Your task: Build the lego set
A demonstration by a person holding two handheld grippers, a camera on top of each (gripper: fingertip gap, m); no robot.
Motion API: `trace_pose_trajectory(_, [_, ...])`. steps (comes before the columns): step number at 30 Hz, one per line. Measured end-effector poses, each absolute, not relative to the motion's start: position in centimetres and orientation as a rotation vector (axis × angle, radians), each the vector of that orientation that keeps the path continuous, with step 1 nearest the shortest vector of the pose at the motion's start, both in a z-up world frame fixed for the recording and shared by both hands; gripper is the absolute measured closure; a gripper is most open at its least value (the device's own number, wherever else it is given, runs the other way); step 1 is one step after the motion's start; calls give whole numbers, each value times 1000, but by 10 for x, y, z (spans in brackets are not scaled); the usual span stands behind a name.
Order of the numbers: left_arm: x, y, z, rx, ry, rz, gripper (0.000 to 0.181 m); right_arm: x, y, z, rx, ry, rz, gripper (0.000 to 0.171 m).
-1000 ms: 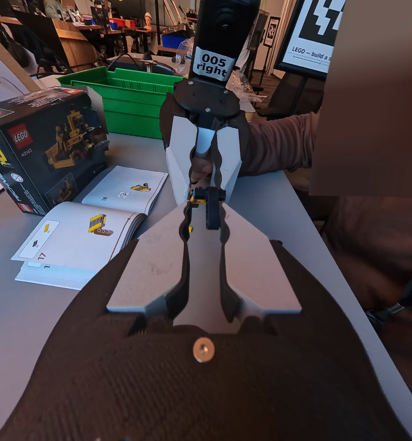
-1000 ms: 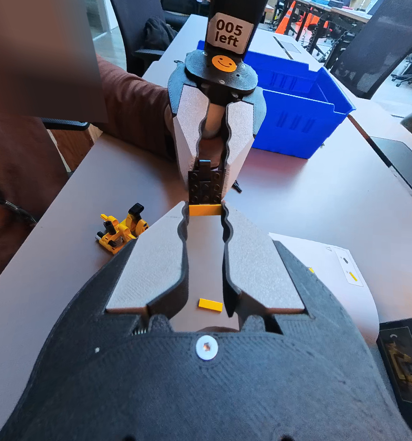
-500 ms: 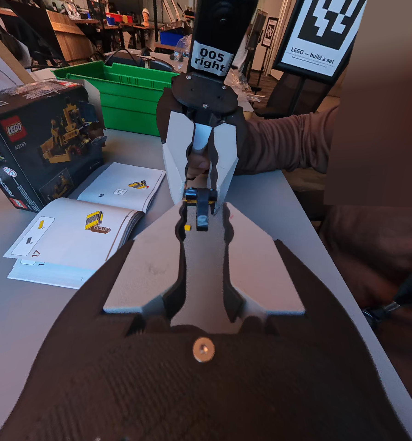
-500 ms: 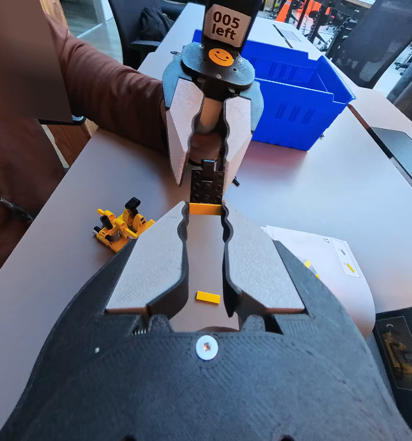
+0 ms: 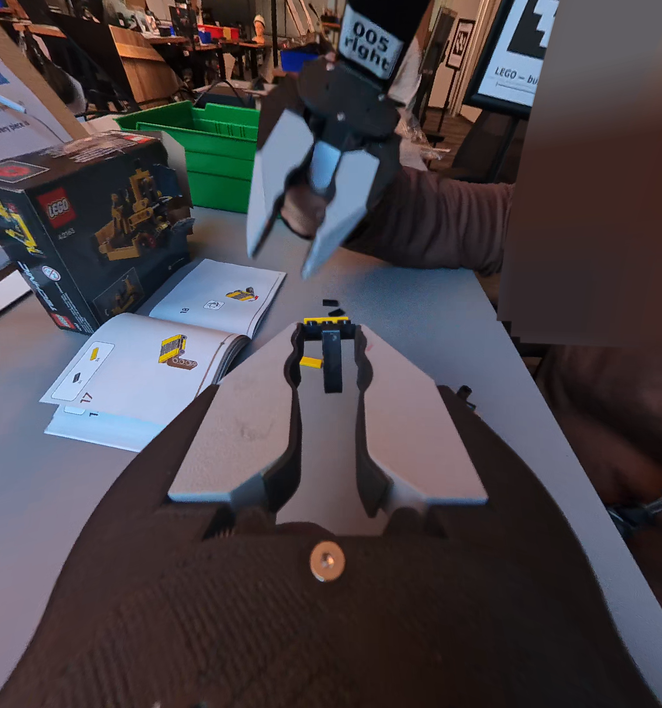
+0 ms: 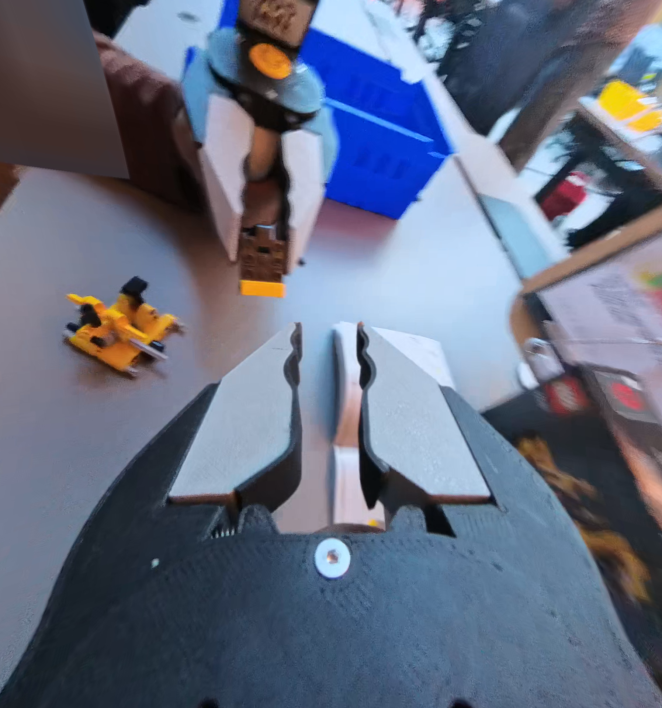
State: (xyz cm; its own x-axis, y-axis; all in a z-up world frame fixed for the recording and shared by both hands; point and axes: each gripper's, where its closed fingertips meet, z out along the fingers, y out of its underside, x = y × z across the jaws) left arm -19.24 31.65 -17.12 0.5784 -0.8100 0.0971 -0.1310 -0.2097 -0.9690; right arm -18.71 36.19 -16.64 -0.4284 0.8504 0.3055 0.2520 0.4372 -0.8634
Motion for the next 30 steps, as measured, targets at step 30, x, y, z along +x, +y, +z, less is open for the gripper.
trace_pose_trajectory(30, [-199,328,-215,-1837,894,-553,158,-153,379,-248,-1336,-2147,920,127])
